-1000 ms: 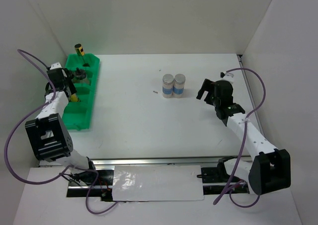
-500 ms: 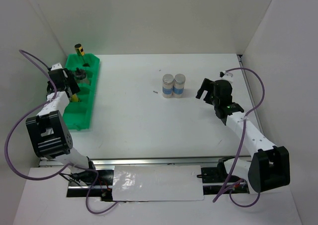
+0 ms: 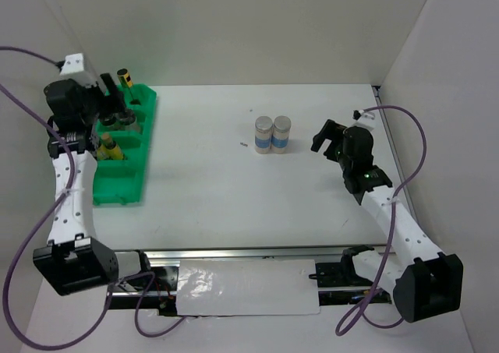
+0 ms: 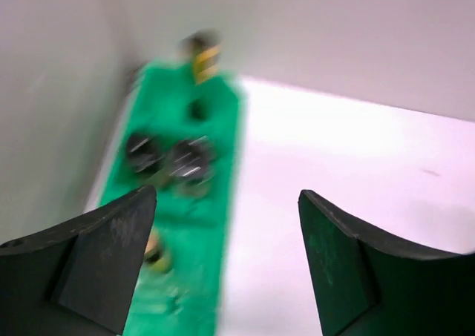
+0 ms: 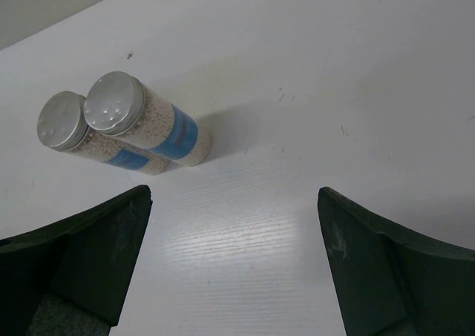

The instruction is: Organize the condiment bottles

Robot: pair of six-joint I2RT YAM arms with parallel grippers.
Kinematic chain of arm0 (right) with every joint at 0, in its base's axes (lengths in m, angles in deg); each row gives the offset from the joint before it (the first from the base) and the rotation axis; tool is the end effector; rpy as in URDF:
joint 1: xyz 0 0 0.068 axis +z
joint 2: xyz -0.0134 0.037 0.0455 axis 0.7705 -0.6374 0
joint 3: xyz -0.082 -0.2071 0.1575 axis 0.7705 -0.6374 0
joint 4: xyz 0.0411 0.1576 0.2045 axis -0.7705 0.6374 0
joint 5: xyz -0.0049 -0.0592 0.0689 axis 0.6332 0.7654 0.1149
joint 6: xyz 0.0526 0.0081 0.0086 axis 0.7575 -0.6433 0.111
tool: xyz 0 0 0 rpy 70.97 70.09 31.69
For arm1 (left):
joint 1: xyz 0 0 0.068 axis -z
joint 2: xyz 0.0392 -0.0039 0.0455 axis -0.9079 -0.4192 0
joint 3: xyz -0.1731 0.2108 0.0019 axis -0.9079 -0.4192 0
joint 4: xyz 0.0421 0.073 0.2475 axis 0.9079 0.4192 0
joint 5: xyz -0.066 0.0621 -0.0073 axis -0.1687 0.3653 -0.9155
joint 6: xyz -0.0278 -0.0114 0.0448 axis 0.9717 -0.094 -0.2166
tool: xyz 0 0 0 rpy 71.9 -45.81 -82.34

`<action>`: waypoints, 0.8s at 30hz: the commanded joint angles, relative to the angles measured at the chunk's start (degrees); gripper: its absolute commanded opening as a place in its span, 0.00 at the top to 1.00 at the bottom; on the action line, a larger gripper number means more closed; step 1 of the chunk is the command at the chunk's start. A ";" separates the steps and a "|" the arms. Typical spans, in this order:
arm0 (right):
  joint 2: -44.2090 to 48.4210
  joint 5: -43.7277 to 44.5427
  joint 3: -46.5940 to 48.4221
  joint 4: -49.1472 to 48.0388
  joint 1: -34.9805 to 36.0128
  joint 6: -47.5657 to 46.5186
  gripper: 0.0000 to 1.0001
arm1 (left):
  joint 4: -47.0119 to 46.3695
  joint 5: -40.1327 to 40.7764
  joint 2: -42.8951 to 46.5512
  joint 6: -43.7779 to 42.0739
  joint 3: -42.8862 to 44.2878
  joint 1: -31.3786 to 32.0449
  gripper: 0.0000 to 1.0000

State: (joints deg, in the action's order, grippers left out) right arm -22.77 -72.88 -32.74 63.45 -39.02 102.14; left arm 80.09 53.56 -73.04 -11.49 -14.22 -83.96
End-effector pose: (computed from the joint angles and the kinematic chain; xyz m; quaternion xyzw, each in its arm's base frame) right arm 0.2352 0.0405 0.2934 0.1454 0.8160 0.0965 0.5512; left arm 0.2822 0.0934 0.4059 -0.1767 0.7514 0.0173 0.6355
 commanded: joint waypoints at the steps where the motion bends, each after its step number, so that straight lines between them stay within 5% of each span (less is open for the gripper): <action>1: 2.52 0.02 0.45 -0.76 0.40 -0.23 0.00 | -0.52 -21.14 2.70 -7.12 4.59 8.96 0.09; 6: 4.55 0.02 0.44 0.46 0.40 -0.76 0.00 | -10.41 -30.65 -1.95 -15.48 2.32 26.88 0.07; 10: 7.80 1.78 1.05 1.60 0.40 -2.86 0.00 | -24.30 -36.78 -11.50 -16.18 -0.49 32.70 0.07; 13: 9.20 2.57 1.06 3.01 0.40 -3.49 0.00 | -25.23 -37.78 -18.63 -16.19 2.56 34.99 0.07; 17: 10.35 4.68 1.06 3.63 0.40 -4.10 0.00 | -15.41 -29.04 -32.33 -19.08 18.17 41.04 0.06; 24: 10.88 5.21 -0.61 3.63 0.40 -4.10 0.00 | -21.16 -21.09 -40.18 -20.50 18.48 45.81 0.04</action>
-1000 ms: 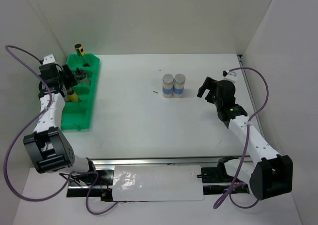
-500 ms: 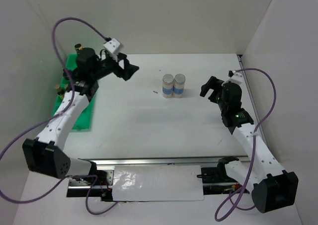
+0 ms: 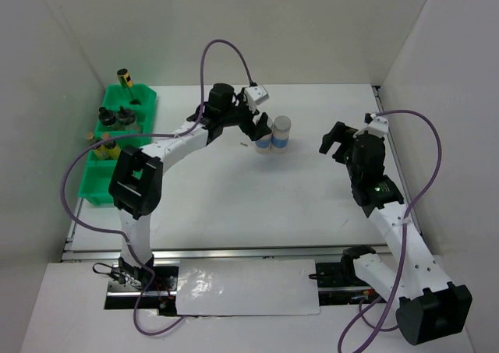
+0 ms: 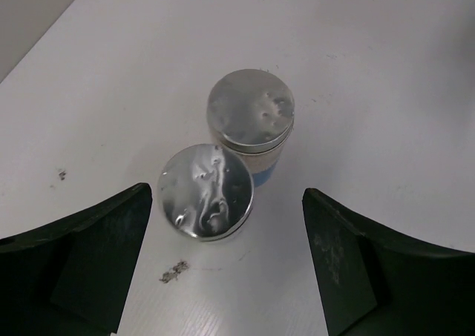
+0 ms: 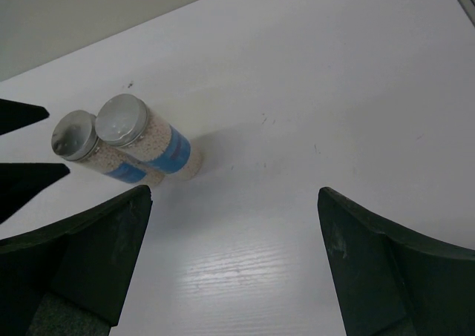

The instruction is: Organize the condiment bottles

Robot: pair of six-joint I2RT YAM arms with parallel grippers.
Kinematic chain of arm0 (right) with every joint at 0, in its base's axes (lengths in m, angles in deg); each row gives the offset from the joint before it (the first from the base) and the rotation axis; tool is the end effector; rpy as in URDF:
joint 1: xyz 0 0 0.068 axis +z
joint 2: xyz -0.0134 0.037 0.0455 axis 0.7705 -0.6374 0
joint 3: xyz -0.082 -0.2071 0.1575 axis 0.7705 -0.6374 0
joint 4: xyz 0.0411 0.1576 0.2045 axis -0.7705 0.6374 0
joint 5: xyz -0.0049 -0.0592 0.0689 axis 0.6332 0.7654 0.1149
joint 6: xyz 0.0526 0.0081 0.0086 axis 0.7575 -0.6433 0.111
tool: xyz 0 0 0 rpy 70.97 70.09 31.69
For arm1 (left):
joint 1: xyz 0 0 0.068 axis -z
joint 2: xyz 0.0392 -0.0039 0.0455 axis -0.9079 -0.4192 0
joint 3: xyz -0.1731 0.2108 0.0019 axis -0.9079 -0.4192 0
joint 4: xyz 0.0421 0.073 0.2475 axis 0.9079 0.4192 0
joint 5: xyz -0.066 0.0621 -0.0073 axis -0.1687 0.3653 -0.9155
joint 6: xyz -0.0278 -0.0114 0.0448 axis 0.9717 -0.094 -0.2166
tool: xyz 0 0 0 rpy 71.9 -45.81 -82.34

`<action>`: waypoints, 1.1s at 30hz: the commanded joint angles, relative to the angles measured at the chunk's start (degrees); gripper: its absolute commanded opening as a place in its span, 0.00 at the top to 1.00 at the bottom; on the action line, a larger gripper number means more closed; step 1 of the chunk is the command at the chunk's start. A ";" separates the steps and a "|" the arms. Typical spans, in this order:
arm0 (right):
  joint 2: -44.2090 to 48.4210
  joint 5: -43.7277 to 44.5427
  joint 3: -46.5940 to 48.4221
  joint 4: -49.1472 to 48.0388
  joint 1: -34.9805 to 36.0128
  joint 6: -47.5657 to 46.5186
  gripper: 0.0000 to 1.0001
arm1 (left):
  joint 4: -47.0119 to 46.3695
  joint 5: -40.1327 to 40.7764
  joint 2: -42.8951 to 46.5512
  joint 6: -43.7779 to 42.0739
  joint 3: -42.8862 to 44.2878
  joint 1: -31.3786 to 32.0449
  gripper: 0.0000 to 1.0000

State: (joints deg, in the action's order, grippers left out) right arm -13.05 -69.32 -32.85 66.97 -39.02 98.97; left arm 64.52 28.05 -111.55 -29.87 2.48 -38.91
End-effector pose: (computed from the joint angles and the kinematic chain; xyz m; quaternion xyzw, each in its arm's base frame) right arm 0.2007 0.0314 0.3207 0.1424 0.7845 0.0718 0.5992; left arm 0.4126 -0.2233 0.2921 0.3701 0.7019 -0.2954 0.5320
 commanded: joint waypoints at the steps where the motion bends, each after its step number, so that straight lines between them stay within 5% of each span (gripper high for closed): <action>1: 1.15 1.65 -0.50 0.11 0.40 -0.93 0.00 | -5.62 4.43 -2.38 -1.33 1.79 0.77 0.04; 17: -1.04 3.57 -0.50 0.11 0.40 -1.46 0.00 | -6.14 1.09 -13.02 1.22 8.46 -0.29 0.06; 24: -2.10 3.58 -0.50 0.11 0.40 -0.93 0.00 | -8.77 -2.96 -13.55 3.33 6.37 -1.87 0.46; 33: -2.63 2.44 -1.20 -0.42 -0.13 -0.40 0.00 | -9.41 6.25 13.05 10.89 -13.93 -8.72 0.48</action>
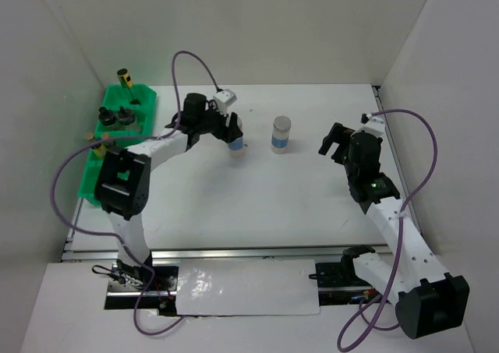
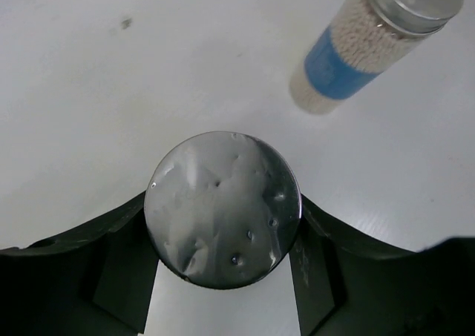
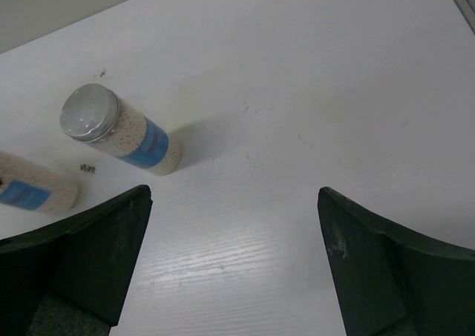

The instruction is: Organize the condiment bottles

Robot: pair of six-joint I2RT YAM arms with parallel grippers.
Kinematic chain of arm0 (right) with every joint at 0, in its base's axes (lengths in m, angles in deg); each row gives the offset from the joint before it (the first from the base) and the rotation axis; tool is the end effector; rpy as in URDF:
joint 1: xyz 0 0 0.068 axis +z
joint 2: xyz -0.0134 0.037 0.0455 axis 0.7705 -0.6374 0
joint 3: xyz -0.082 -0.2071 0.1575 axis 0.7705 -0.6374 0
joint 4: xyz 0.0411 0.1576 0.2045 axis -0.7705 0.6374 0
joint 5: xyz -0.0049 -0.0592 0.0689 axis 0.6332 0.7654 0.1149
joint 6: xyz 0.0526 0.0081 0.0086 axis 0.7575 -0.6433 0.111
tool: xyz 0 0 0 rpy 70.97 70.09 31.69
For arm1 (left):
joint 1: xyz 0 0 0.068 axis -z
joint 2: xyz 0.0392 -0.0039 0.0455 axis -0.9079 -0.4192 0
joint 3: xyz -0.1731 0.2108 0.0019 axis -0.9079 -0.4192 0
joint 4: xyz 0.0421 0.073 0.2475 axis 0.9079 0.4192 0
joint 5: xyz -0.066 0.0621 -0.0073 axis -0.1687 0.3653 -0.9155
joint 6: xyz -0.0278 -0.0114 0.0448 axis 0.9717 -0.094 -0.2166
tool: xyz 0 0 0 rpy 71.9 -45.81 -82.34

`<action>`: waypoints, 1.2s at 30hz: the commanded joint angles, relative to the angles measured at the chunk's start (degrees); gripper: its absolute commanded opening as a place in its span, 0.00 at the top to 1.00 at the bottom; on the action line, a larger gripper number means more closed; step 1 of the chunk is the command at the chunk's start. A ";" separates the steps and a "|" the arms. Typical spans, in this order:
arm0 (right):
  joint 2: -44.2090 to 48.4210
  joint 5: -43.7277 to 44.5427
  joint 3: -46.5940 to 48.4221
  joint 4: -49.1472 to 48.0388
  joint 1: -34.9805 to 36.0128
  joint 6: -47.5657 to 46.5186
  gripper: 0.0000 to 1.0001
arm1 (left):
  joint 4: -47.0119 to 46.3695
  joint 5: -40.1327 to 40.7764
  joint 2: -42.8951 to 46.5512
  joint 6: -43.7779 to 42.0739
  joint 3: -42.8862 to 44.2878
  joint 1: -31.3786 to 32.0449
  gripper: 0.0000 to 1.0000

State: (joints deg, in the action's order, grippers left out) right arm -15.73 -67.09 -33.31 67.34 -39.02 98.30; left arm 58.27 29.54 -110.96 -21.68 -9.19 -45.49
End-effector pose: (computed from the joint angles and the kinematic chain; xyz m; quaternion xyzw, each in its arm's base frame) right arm 0.2096 0.0318 0.3085 0.1470 0.8004 0.0438 0.5795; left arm 0.4202 -0.1683 0.2373 0.2656 0.7720 -0.2930 0.4976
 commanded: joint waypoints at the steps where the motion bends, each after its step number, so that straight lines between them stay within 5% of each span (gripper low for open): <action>1: 0.59 0.21 -0.75 -0.79 -0.13 0.27 0.00 | -0.71 6.87 18.76 2.00 -3.15 -2.76 0.48; 5: -0.81 -2.60 -1.36 -2.63 -0.13 0.80 0.00 | 14.66 17.24 30.47 3.56 -2.46 -5.13 0.46; 7: -2.21 -4.88 -1.36 -3.16 -0.13 0.80 0.00 | 27.04 28.99 35.40 7.32 -1.92 -7.32 0.46; 12: -3.45 -6.65 -1.36 -4.39 -0.13 0.80 0.00 | 35.78 40.35 44.81 12.18 -5.51 -12.16 0.45; 25: -5.91 -7.17 -0.31 -5.45 -0.13 0.27 0.00 | 36.15 48.82 50.99 25.71 -16.77 -37.90 0.45; 36: -8.20 -4.28 -0.92 -6.50 -0.13 0.27 0.00 | 23.23 59.62 45.90 28.35 -24.59 -42.48 0.45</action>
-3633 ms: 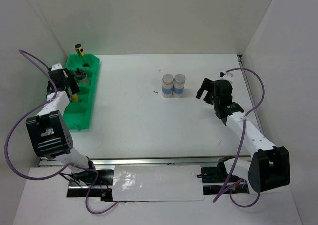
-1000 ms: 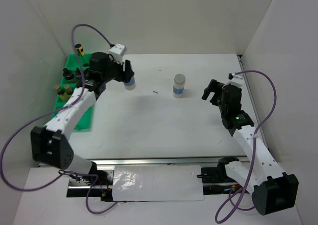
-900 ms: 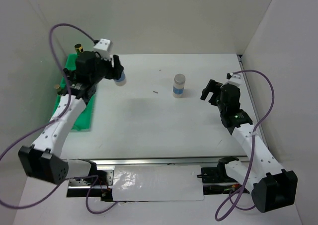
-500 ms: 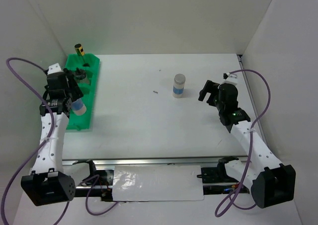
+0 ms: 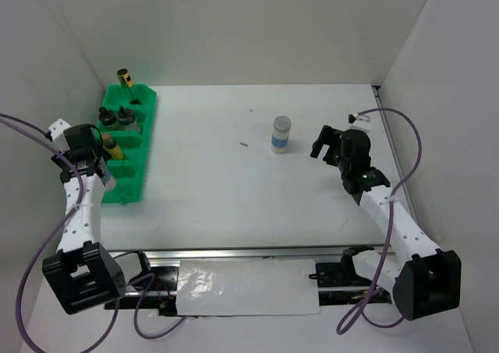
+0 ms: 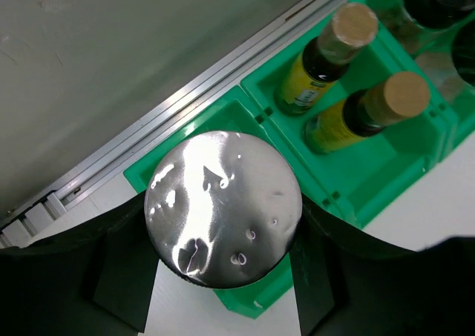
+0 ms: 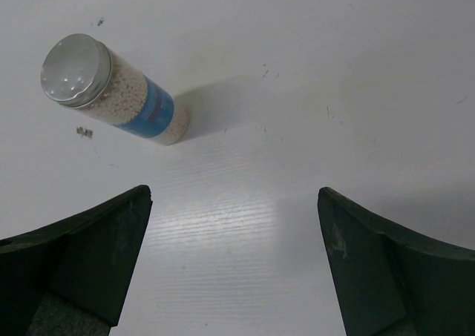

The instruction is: Organize the condiment bottles

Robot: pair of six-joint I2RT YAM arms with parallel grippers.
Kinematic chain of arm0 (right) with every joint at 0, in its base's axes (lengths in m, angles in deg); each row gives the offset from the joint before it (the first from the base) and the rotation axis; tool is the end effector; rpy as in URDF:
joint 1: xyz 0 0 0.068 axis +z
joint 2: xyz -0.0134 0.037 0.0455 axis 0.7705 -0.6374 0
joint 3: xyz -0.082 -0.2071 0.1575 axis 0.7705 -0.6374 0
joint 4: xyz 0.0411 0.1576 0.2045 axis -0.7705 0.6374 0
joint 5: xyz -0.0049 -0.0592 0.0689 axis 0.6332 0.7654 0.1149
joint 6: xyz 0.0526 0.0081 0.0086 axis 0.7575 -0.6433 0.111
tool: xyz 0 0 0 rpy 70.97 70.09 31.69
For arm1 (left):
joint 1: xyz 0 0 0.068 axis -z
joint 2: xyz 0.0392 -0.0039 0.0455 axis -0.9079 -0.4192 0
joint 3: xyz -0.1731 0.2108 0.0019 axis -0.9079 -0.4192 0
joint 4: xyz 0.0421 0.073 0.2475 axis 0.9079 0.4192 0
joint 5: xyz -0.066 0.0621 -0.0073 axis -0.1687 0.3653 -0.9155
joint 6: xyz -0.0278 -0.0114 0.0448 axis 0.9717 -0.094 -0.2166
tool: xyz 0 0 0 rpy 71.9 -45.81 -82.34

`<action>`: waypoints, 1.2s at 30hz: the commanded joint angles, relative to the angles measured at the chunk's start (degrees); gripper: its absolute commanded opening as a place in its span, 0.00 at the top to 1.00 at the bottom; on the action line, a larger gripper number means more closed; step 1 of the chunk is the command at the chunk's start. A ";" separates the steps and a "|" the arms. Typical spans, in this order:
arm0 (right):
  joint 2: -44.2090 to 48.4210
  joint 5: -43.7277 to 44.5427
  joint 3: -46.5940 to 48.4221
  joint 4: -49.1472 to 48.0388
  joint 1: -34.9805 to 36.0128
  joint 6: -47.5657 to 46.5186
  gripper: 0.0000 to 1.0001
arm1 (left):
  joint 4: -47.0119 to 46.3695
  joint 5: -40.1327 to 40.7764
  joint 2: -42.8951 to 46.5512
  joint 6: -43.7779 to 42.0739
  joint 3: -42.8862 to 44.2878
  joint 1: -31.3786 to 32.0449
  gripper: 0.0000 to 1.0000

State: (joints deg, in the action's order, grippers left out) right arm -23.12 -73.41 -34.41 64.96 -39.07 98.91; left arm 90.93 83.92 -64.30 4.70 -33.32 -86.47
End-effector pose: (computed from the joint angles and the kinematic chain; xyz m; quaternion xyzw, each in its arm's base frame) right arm 0.2335 0.0403 0.2791 0.1193 0.8371 0.0758 0.5285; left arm 0.2258 0.1050 0.3110 -0.4501 0.7324 0.1763 0.4795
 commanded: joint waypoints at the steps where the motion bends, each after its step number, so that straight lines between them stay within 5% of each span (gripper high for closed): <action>1: -1.42 2.04 -0.35 -4.12 -0.08 0.18 0.00 | -9.43 5.25 -1.99 1.98 -0.47 -2.29 0.45; 17: 0.33 4.85 -3.08 -4.64 -0.08 1.24 0.00 | -26.30 9.46 -7.18 1.19 -9.08 -4.76 0.43; 22: 0.33 4.85 -3.08 -4.64 -0.08 1.77 0.00 | -26.31 10.35 -8.94 3.29 -9.61 -4.76 0.33; 26: 0.95 5.38 -3.61 -4.64 -0.08 2.30 0.00 | -23.85 9.73 -8.34 3.82 -8.30 -4.76 0.15; 36: 2.00 5.38 -3.61 -4.64 -0.61 1.78 0.00 | -11.02 2.71 2.64 2.34 1.17 -4.76 0.05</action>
State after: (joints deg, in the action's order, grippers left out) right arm -23.17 -69.01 -37.33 62.71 -39.26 100.85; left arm 77.88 88.51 -66.57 7.81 -38.81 -90.95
